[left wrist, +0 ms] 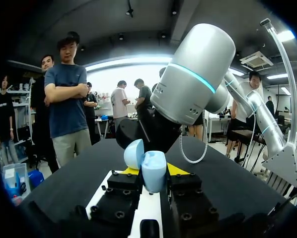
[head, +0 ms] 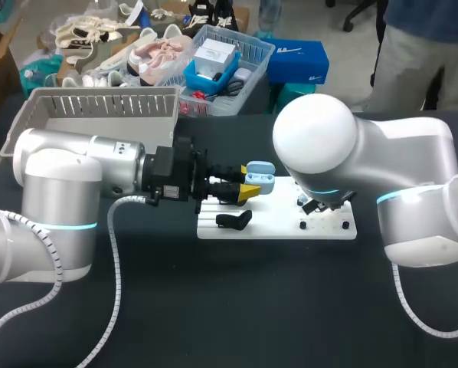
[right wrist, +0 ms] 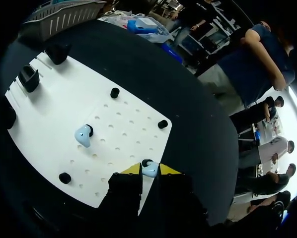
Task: Pick up each earbud case from the left stands, insert the matching earbuds, close the lid, and place the case in the box.
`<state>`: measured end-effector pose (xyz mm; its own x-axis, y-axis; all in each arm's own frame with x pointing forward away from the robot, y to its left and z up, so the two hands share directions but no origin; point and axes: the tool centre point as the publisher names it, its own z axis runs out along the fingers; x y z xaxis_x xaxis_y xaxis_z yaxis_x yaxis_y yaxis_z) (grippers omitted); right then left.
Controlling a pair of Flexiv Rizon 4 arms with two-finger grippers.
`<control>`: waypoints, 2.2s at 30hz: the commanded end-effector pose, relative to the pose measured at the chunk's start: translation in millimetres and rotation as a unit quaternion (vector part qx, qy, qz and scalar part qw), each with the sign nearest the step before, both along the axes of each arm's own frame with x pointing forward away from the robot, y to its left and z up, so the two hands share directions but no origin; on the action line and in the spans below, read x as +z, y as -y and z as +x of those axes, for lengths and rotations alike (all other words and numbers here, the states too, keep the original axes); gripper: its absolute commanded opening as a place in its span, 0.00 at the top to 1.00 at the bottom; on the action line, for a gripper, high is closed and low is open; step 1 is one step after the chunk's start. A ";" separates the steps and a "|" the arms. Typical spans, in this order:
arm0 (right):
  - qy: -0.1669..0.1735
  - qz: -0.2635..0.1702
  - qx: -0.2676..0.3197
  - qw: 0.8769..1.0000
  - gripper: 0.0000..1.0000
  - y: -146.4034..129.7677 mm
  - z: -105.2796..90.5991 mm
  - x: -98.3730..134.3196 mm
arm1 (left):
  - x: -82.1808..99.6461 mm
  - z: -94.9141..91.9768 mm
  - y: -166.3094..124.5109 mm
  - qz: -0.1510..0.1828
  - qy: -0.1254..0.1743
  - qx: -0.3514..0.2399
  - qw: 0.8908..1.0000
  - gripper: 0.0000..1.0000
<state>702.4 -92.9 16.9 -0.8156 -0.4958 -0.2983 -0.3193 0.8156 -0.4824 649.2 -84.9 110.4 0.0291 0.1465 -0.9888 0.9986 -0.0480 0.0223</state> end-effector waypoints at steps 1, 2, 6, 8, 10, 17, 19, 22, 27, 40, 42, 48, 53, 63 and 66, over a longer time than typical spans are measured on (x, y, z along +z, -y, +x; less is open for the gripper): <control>0.005 -0.002 -0.002 1.000 1.00 1.7 -1.7 2.1 | -0.2 0.1 0.5 0.000 0.000 0.001 1.000 1.00; 0.008 -0.003 -0.003 1.000 1.00 2.5 -2.2 4.2 | -0.2 0.1 0.5 0.000 0.000 0.001 1.000 1.00; 0.019 0.003 -0.005 1.000 1.00 6.7 -4.8 18.2 | -0.2 0.1 0.5 0.000 0.000 0.001 1.000 1.00; 0.023 0.009 -0.006 1.000 1.00 8.3 -6.1 24.3 | -0.2 0.1 0.5 0.000 0.000 0.001 1.000 1.00; 0.022 0.021 -0.008 1.000 1.00 9.1 -8.6 31.0 | -0.2 0.1 0.5 0.000 0.000 0.001 1.000 1.00; 0.012 0.068 -0.009 0.998 1.00 8.3 -19.9 57.1 | -0.2 0.1 0.5 0.000 0.000 0.001 1.000 1.00; 0.007 0.080 -0.002 0.997 1.00 6.1 -25.7 70.0 | -0.2 0.1 0.5 0.000 0.000 0.001 1.000 1.00; 0.000 0.092 0.013 0.996 1.00 2.7 -33.8 88.5 | -0.2 0.1 0.5 0.000 0.000 0.001 1.000 1.00; -0.009 0.115 0.044 0.992 1.00 -8.2 -50.3 121.9 | -0.2 0.1 0.5 0.000 0.000 0.001 1.000 1.00; -0.025 0.157 0.097 0.982 1.00 -50.5 -92.0 187.3 | -0.2 0.1 0.5 0.000 0.000 0.001 1.000 1.00; -0.026 0.163 0.103 0.981 1.00 -58.9 -95.2 191.7 | -0.2 0.1 0.5 0.000 0.000 0.001 1.000 1.00; -0.033 0.172 0.121 0.977 1.00 -83.5 -104.5 191.8 | -0.2 0.1 0.5 0.000 0.000 0.001 1.000 1.00; -0.048 0.189 0.143 0.970 1.00 -105.8 -113.0 190.1 | -0.2 0.1 0.5 0.000 0.000 0.001 1.000 1.00; -0.048 0.189 0.143 0.970 1.00 -105.8 -113.0 190.1 | -0.2 0.1 0.5 0.000 0.000 0.001 1.000 1.00; -0.048 0.189 0.143 0.970 1.00 -105.8 -113.0 190.1 | -0.2 0.1 0.5 0.000 0.000 0.001 1.000 1.00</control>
<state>589.8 13.2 206.9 -0.6939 -0.5758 -0.4324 -0.5876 0.7999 -0.1221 649.2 -84.9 110.4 0.0291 0.1466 -0.9888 0.9986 -0.0480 0.0223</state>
